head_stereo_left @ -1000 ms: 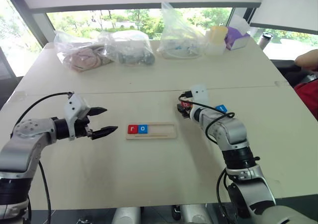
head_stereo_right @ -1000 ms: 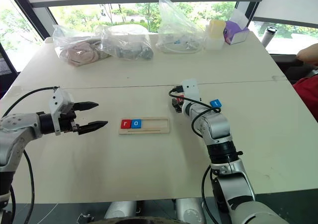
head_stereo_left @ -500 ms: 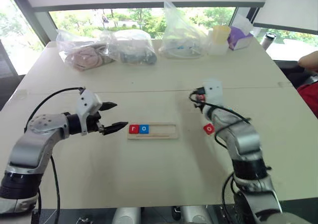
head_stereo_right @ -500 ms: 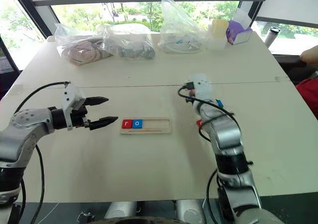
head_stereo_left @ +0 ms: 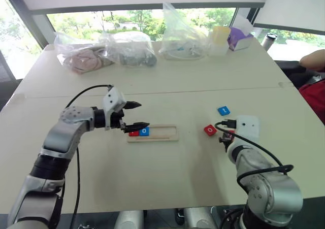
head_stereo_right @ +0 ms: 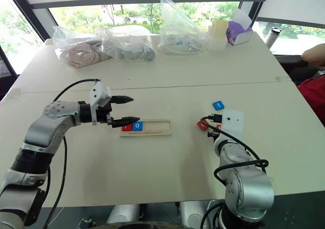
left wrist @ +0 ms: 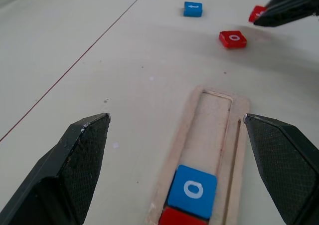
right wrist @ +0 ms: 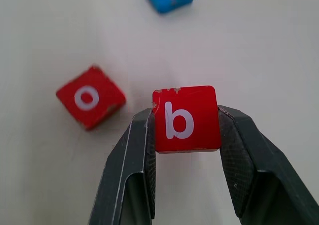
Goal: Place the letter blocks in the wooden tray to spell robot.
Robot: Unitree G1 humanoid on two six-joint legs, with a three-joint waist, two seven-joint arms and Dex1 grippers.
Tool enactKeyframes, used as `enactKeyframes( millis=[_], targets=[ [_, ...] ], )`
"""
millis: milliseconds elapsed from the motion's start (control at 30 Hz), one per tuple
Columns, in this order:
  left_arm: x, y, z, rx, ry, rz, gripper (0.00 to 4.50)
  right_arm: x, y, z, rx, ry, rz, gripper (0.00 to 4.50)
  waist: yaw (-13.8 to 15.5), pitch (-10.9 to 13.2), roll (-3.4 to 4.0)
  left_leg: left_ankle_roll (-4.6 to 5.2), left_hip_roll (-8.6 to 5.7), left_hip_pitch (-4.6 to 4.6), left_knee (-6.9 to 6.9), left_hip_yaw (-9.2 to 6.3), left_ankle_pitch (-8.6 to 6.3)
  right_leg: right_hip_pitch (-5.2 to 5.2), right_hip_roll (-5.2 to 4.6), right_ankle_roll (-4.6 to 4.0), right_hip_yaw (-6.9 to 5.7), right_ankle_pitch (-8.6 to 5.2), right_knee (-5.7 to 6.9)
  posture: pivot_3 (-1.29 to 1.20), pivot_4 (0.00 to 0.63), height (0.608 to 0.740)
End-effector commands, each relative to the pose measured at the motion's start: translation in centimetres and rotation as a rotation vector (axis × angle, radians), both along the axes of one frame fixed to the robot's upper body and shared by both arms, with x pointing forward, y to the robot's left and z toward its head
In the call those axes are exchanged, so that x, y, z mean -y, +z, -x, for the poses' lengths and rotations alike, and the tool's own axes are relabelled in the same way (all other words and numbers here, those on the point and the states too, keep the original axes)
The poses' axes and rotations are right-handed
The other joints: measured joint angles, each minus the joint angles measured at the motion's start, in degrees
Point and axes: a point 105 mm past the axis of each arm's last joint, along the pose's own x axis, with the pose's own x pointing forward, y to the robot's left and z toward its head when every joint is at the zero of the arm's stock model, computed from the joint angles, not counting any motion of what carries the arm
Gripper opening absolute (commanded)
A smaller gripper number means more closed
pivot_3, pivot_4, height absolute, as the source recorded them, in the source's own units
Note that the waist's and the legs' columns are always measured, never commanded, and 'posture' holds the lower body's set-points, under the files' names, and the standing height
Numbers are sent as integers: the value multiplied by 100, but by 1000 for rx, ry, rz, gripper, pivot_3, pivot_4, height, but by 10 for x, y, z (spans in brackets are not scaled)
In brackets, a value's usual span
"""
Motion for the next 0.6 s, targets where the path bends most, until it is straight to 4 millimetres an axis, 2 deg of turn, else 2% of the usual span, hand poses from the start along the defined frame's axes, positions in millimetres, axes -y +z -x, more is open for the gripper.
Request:
enactKeyframes(
  millis=[33,133,200,233,333,400,467,600],
  targets=[
    [2,9,-2,52,-15,-11,4500,2,-5,2,-1,-26,-49,1673,-13,0,0,0,0,0,-1,4,0,-1,0,0,4,0,-1,0,150,740],
    [1,8,-2,53,-17,-15,4500,2,-2,0,16,-26,-48,3315,-16,0,0,0,1,1,-2,7,0,-4,2,1,9,0,-1,0,150,740],
    [-1,7,0,49,-14,-17,4500,5,4,1,26,-15,-23,4241,-13,0,0,0,3,0,-2,5,0,-5,4,1,9,0,0,0,150,740],
    [-2,6,1,45,-14,-26,4500,8,12,1,46,-1,-1,4456,-15,0,1,0,3,1,-2,5,0,-5,5,0,9,0,1,0,150,740],
    [-10,8,14,11,-60,-49,4500,29,45,-1,160,35,80,4456,-25,2,2,0,4,0,-2,7,0,-7,5,-2,13,-1,0,0,150,740],
    [-17,13,25,-22,-97,-64,4500,35,63,-7,198,167,94,4456,-22,4,0,0,3,-3,-2,8,0,-8,4,-2,17,-2,-7,0,150,740],
    [-22,13,33,-47,-130,-102,4500,32,73,-13,188,358,68,4456,-17,5,-1,1,3,-4,-6,13,-1,-3,4,-4,15,-3,-24,0,150,740],
    [-18,17,46,-73,-198,-127,4500,18,70,-9,139,759,55,4456,29,7,0,7,8,-4,-13,7,-4,8,12,-5,13,-4,-47,0,150,740]
  ],
)
